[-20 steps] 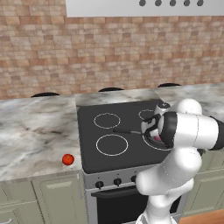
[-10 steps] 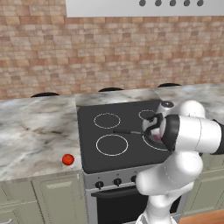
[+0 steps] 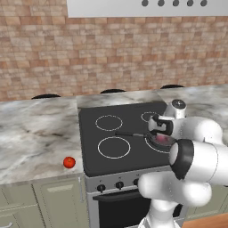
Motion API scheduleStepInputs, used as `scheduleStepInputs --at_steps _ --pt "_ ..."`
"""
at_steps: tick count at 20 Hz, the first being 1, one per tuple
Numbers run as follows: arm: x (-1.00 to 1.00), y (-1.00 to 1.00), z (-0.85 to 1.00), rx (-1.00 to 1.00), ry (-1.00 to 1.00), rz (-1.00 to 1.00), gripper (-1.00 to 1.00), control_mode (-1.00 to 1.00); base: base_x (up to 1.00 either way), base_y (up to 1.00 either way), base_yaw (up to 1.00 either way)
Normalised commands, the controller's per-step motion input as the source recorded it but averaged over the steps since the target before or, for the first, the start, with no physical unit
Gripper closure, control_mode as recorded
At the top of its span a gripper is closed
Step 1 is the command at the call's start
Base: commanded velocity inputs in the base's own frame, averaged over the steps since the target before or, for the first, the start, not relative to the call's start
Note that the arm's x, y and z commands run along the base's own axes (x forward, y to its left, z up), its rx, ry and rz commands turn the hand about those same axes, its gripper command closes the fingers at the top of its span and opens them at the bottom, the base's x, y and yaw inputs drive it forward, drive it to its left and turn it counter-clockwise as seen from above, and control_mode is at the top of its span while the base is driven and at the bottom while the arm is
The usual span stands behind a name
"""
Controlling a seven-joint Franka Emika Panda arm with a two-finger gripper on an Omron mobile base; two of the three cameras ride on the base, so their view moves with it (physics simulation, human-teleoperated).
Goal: Place the pan on the front right burner on the stove. Then place the tomato and the onion in the pan and turn on the front right burner.
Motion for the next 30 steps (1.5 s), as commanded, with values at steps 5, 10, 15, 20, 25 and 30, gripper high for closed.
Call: scheduleStepInputs --at_steps 5,10,15,20,25,30 --pt "-0.20 0.39 0.47 0.00 -0.10 0.00 -1.00 -1.00 0.00 0.00 0.00" --pt "-0.27 0.59 0.35 0.00 0.00 0.00 -1.00 -1.00 0.00 0.00 0.00" --pt "-0.26 0.54 0.34 0.00 0.00 0.00 -1.00 -1.00 0.00 0.00 0.00" --pt "-0.36 0.44 0.41 0.00 0.00 0.00 -1.00 -1.00 0.00 0.00 0.00" --pt "-0.45 0.51 0.26 -0.01 0.05 0.02 -1.00 -1.00 0.00 0.00 0.00" --pt "-0.55 0.55 0.05 -0.05 0.05 0.04 -1.00 -1.00 0.00 0.00 0.00"
